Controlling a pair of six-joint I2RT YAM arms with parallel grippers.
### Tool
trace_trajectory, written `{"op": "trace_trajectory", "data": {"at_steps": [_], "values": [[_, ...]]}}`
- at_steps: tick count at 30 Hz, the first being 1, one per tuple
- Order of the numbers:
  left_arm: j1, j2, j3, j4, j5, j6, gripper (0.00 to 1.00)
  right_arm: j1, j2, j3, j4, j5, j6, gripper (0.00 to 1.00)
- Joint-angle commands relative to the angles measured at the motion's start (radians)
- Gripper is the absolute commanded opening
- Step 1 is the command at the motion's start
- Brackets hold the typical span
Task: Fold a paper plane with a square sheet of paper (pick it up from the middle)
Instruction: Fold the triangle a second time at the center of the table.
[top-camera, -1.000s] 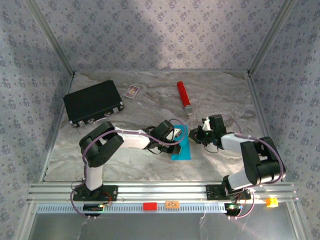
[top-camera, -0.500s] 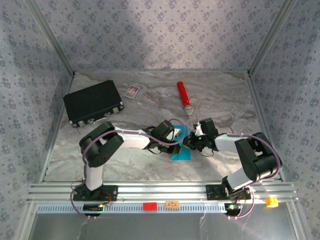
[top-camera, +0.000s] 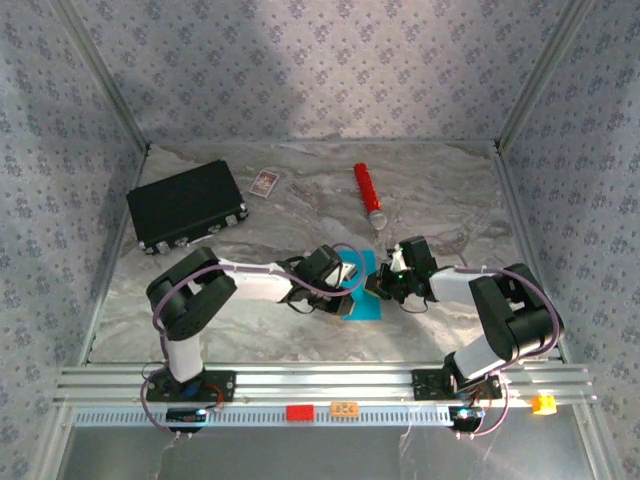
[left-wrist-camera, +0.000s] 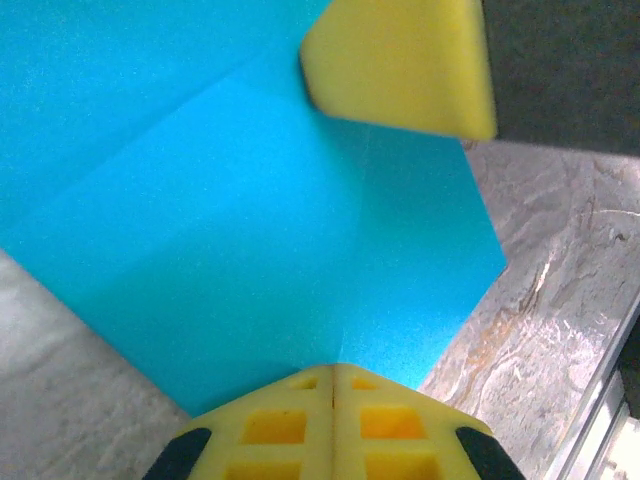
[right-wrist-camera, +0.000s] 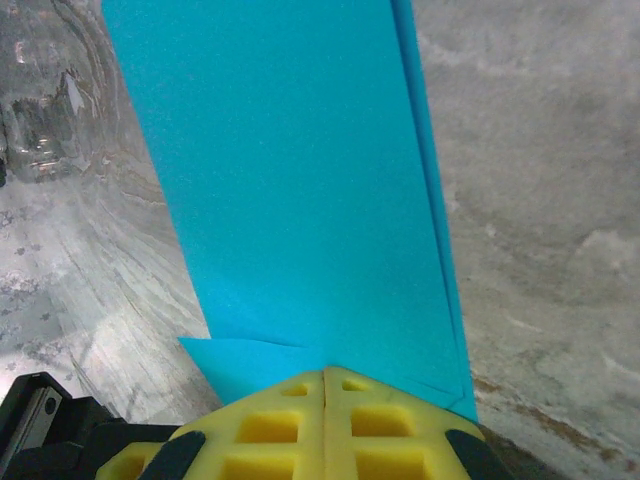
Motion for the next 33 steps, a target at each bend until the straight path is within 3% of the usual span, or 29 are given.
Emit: {"op": "trace_trajectory", "data": {"at_steps": [1,11,20,33], "values": [[-0.02,-0.03,-0.056,-0.123,-0.027,0.021,0.03,-0.012,0.039,-0.014,-0.06,0.083,-0.006,0.02],[-0.017,-0.128,0.012,-0.079,-0.062,-0.009,0.07,-0.009,0.037,-0.014,-0.055,0.08,-0.001,0.02],[-0.011,0.018,0.104,-0.041,0.033,-0.034,0.08,-0.011,0.033,-0.016,-0.057,0.08,-0.001,0.02],[-0.015,-0.038,-0.076,-0.033,0.055,-0.05,0.04,-0.016,0.013,-0.015,-0.065,0.075,-0.004,0.02]]}}
